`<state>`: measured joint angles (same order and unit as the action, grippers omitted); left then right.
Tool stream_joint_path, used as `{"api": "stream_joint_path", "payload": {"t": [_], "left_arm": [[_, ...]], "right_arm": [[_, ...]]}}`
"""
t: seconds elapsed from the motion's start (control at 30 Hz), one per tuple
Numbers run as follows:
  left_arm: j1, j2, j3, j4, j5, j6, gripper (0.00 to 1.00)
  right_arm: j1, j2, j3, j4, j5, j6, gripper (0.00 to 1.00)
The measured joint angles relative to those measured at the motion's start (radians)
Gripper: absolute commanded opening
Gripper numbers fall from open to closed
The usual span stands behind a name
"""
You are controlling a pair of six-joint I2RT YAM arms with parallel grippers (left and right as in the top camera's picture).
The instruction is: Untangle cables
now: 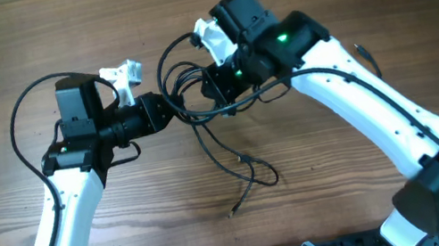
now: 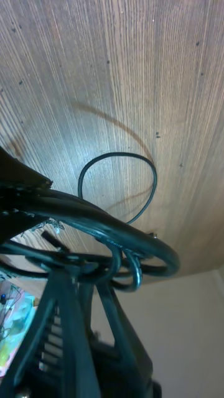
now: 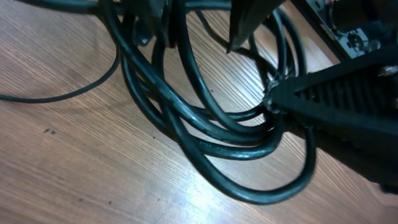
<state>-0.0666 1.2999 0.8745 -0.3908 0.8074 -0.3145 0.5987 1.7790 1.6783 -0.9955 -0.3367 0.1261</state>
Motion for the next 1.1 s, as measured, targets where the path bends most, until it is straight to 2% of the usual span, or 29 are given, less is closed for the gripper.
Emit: {"api": "stream_joint_path", "payload": {"t": [0.03,0.13,0.33,0.5,0.63,0.83,0.93,0.97,1.0,1.03,1.1], "left_arm": [[0.000,0.000,0.000,-0.001,-0.001,0.002,0.04],[0.000,0.000,0.000,-0.003,-0.008,0.003,0.04],[0.001,0.000,0.000,-0.017,-0.028,0.003,0.04],[-0.004,-0.001,0.001,-0.016,0.002,0.007,0.04],[-0.005,-0.012,0.023,-0.010,0.023,0.010,0.04],[-0.032,-0.011,0.024,-0.012,0.031,0.010,0.04],[-0.051,-0.011,0.026,-0.009,0.030,0.010,0.09],[-0.059,-0.011,0.026,-0.010,0.030,0.010,0.14],[-0.065,-0.011,0.027,-0.010,0.030,0.010,0.17],[-0.071,-0.011,0.028,-0.015,0.029,0.010,0.20],[-0.078,-0.010,0.021,-0.045,0.029,0.014,0.31]], "right_arm": [[0.002,0.010,0.000,0.000,0.002,0.000,0.13],[0.003,0.031,0.000,0.014,0.000,-0.002,0.05],[0.003,0.025,0.010,0.051,-0.069,0.007,0.04],[0.018,-0.046,0.039,0.142,-0.106,0.053,0.04],[0.021,-0.067,0.039,0.216,-0.050,0.109,0.04],[0.037,-0.067,0.039,0.221,0.115,0.132,0.04],[0.044,-0.068,0.039,0.225,0.175,0.135,0.04],[0.048,-0.068,0.039,0.226,0.200,0.135,0.05],[0.050,-0.068,0.039,0.227,0.216,0.135,0.09],[0.051,-0.069,0.039,0.234,0.237,0.135,0.23],[0.043,-0.072,0.044,0.253,0.269,0.132,0.37]]}}
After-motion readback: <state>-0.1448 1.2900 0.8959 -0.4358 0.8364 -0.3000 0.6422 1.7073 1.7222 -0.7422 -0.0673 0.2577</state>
